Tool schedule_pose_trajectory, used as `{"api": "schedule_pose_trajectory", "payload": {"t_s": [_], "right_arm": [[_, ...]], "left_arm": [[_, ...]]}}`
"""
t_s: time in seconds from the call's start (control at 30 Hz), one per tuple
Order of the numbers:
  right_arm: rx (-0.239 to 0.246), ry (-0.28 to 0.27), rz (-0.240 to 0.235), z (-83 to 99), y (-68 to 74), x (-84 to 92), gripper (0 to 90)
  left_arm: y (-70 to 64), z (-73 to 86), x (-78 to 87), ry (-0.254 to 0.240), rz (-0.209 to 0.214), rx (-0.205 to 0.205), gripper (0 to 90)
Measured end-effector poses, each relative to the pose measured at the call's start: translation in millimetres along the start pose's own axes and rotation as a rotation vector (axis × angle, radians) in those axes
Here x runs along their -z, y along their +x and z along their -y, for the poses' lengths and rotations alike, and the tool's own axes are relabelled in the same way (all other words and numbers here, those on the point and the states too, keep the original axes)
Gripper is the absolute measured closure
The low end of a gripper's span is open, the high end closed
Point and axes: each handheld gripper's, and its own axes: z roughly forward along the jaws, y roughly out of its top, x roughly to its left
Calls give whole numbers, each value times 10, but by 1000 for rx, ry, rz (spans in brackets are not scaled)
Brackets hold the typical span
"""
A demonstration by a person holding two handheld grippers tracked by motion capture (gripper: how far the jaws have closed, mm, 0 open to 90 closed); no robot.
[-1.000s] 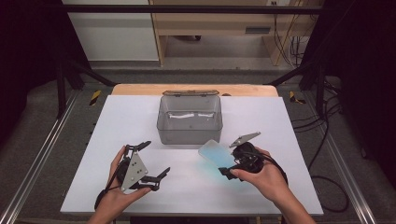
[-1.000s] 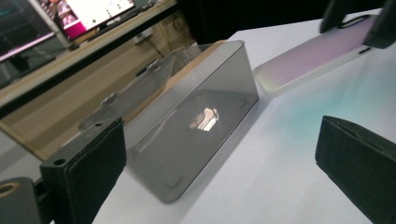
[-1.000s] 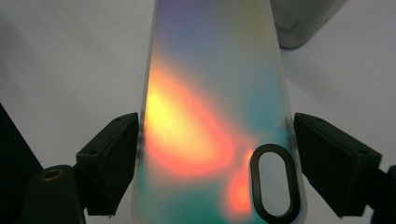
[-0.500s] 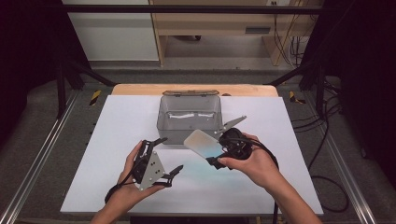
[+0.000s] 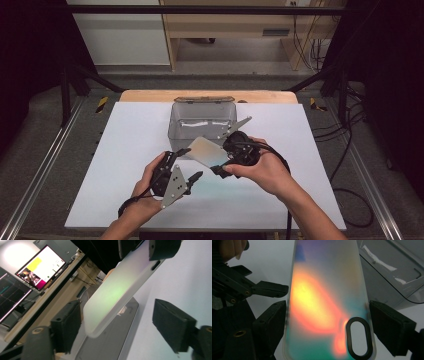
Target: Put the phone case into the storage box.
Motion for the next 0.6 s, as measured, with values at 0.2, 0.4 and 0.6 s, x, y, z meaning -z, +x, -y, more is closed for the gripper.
{"api": "schedule_pose_trajectory", "payload": {"t_s": [0.2, 0.4, 0.6], "right_arm": [[11, 7, -19, -84, 46, -21, 177], [10, 14, -39, -119, 59, -67, 177], [8, 15, -52, -129, 61, -93, 177]], "left_arm": [[-24, -33, -21, -6, -17, -72, 365], [-50, -34, -13, -15, -37, -106, 432], [-52, -14, -7, -21, -48, -130, 501]]}}
